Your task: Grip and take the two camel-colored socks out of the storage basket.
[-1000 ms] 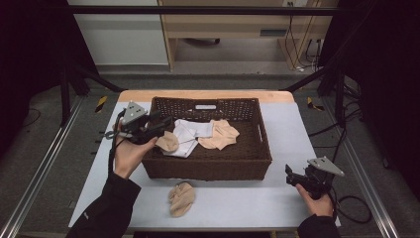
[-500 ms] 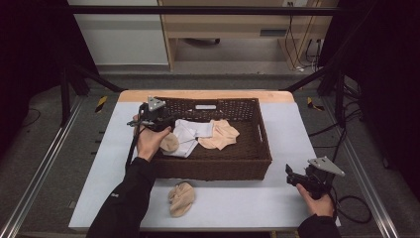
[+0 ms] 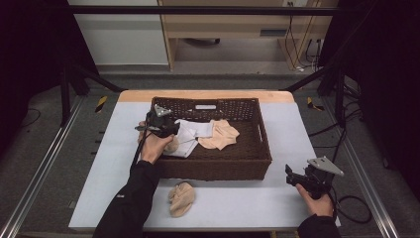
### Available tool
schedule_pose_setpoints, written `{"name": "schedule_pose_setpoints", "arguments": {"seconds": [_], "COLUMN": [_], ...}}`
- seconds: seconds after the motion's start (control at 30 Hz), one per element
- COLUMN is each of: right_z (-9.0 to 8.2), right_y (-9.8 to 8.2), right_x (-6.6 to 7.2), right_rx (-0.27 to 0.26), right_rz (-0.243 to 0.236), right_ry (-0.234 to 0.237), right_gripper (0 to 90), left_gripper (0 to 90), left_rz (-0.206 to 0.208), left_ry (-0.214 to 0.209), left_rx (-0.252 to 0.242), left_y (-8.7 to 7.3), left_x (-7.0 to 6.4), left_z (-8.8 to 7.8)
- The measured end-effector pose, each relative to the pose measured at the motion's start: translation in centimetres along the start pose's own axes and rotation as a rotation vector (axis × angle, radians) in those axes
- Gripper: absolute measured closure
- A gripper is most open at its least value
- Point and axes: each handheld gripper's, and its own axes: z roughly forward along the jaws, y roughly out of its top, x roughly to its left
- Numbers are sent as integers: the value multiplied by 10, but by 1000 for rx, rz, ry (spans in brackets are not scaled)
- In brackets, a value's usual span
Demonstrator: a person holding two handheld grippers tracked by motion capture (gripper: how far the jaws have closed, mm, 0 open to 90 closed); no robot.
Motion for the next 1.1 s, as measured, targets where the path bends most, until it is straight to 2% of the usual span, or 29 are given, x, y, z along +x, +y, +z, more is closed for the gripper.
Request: {"name": "schedule_pose_setpoints", "arguments": {"seconds": [0.03,0.1,0.2,0.3,0.33,0.47,0.5,0.63,0.73,0.8,0.9,1.03,1.1], "right_z": [0,0,0,0,0,0,0,0,0,0,0,0,1], "right_y": [0,0,0,0,0,0,0,0,0,0,0,0,0], "right_x": [0,0,1,0,0,1,1,0,0,0,0,0,0], "right_rx": [0,-1,2,1,1,0,2,-1,-1,0,2,1,3], "right_rz": [-1,0,-3,-3,-3,0,-4,-4,-3,-3,-5,-8,-12], "right_ry": [0,-1,1,1,1,2,1,0,-3,-3,-4,-7,-9], "right_gripper": [41,41,42,42,42,42,44,44,45,44,46,48,50], "left_gripper": [561,561,542,498,487,449,446,396,364,359,339,368,458], "left_rz": [15,17,27,14,14,39,50,58,60,53,65,56,45], "left_ry": [2,0,12,12,12,27,27,39,35,39,34,24,9], "left_rx": [6,13,53,93,93,121,141,164,204,206,243,262,277], "left_y": [-1,-2,-4,-7,-7,-8,-9,-10,-13,-13,-15,-16,-17], "left_x": [-1,-1,0,1,1,-2,-2,-4,-6,-5,-6,-5,-4], "left_z": [2,3,7,12,12,15,17,20,24,24,28,28,28]}}
